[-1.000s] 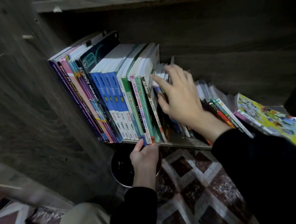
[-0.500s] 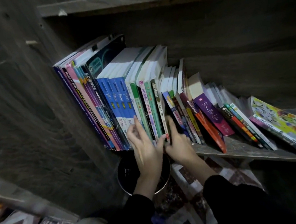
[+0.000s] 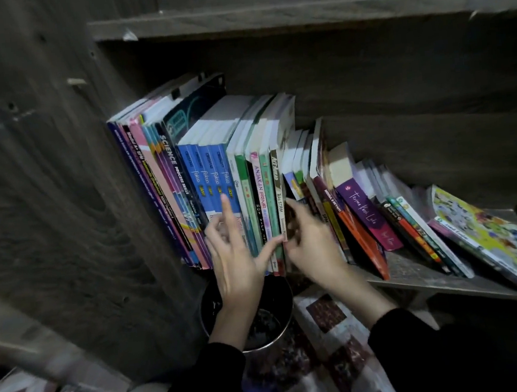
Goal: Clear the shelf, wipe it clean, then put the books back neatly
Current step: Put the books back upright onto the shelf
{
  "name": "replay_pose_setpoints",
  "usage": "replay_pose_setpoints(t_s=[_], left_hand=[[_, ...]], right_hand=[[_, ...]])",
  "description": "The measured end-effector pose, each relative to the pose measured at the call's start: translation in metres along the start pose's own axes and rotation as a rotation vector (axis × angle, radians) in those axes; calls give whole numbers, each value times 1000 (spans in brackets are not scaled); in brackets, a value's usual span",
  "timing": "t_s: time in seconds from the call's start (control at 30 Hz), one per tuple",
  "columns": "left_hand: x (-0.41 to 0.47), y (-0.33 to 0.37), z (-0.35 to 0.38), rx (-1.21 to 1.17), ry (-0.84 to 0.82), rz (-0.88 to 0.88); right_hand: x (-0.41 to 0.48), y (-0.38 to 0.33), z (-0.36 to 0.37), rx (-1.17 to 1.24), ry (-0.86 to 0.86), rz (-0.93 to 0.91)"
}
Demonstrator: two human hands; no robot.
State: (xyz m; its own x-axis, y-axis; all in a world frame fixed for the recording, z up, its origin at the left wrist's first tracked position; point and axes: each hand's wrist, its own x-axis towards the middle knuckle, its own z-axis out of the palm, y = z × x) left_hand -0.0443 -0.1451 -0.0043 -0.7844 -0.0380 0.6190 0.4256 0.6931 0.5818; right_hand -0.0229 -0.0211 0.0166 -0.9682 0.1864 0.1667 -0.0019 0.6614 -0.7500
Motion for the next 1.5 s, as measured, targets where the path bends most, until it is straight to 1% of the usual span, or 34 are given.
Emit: replay_pose_setpoints(t_s=[0.07,0.1,0.13,0.17,0.2,0.27,0.3,0.37,0.43,0.53,0.6,0.83,0.97,1.1,1.13,1.27,1.43,1.5], left_hand=[[13,13,-20,-115,89,51],[22,20,-30,-107,137,109],[31,28,-38,-68,167,166],[40,34,-45,-17,165,205],[47,40,-50,48,132,227],[57,48,-58,194,22,257],[60,49,-61,249,-25,269],[65,50,-67,329,-84,277],[67,53,-70,401,-115,276],[63,59,-70,509,-116,316],[60,59,-68,537,-108,325],[48,63,-71,465,0,273],[14,57,-80,299,40,216],[-1,56,-75,-53,-50,172],[4,58,-73,-98,-56,173],[30,66,-68,-79,-143,109],[32,71,-77,-125,-213,71],[32,75,-87,-132,-222,27]], right_hand=[[-8,-35,-21,41,428,-305],[-7,-50,-31,-8,558,-437],[-3,-62,-39,-91,585,-530],[5,-70,-44,-190,531,-580],[13,-74,-49,-286,426,-595],[24,-75,-56,-414,226,-545],[28,-73,-58,-457,186,-535],[31,-68,-60,-507,201,-559],[32,-68,-62,-491,232,-582],[27,-69,-60,-409,238,-550],[25,-66,-59,-382,230,-518],[24,-67,-63,-390,205,-500],[22,-72,-64,-389,187,-473],[19,-74,-67,-374,146,-468],[19,-75,-69,-380,132,-464],[19,-79,-77,-399,90,-435],[18,-86,-78,-420,43,-420],[18,-89,-77,-433,34,-418]])
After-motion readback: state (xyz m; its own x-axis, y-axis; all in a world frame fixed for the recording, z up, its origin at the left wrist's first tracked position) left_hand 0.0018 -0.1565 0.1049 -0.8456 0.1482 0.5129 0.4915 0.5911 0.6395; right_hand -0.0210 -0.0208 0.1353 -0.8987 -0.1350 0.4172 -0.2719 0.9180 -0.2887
